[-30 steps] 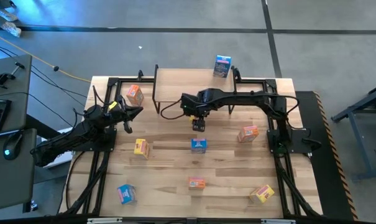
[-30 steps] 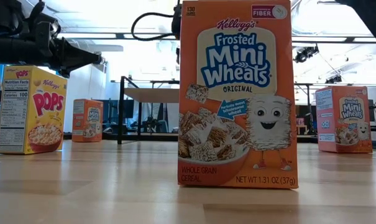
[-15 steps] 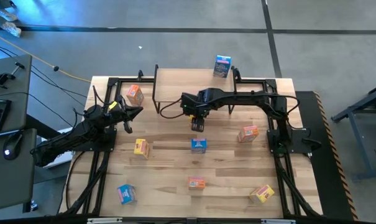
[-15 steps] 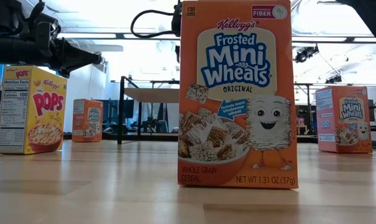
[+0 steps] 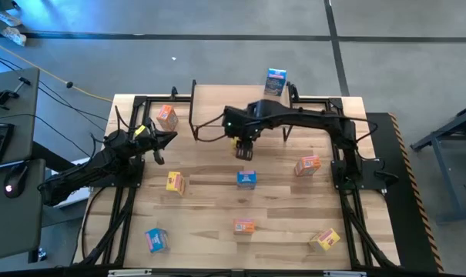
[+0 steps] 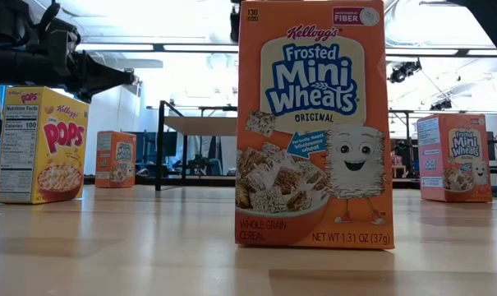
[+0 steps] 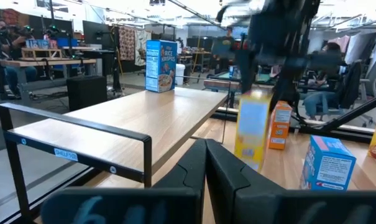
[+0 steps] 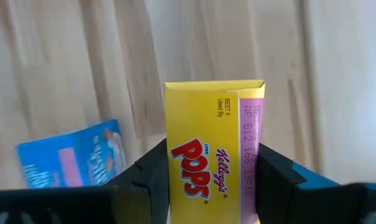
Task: Stack cereal on shelf
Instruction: Put the top yellow cereal box on the shelf
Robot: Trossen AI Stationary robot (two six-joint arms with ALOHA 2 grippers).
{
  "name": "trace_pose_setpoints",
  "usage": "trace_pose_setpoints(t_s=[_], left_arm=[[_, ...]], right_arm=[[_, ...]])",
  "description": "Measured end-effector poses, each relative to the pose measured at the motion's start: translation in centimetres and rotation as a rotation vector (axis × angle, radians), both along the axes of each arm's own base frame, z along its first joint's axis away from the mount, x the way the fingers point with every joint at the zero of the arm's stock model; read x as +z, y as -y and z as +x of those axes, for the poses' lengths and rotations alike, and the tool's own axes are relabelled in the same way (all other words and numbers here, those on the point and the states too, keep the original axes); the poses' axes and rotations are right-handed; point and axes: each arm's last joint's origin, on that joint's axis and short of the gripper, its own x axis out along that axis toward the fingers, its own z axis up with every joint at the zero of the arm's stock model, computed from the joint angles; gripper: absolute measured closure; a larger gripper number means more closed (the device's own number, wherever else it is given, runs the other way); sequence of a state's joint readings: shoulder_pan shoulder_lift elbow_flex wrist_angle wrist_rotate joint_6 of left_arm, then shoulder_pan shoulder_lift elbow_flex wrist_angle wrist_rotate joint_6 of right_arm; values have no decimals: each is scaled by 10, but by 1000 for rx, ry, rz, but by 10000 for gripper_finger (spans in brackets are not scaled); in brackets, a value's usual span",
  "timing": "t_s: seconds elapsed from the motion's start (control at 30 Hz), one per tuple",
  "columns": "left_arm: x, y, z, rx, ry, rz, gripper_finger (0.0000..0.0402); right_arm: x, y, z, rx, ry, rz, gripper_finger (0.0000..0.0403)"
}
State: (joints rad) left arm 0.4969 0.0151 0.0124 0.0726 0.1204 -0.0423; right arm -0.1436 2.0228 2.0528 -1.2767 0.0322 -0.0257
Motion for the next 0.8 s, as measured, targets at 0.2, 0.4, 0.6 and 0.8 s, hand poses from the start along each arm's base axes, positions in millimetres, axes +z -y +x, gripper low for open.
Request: trace_pose_setpoints(t_s=[0.2, 0.4, 0.6, 0.8], left_arm=[[0, 0, 0, 4, -1, 1, 399], [0, 0, 0, 4, 0, 1, 399], [0, -1, 0, 41, 1, 0, 399], [0, -2, 0, 58, -6, 6, 399]], right_arm=[[49, 1, -7, 18, 111, -59, 249], [81, 33, -21, 9, 175, -182, 249], [89, 74, -36, 13, 193, -266, 249], [91, 112, -49, -18, 188, -315, 249]])
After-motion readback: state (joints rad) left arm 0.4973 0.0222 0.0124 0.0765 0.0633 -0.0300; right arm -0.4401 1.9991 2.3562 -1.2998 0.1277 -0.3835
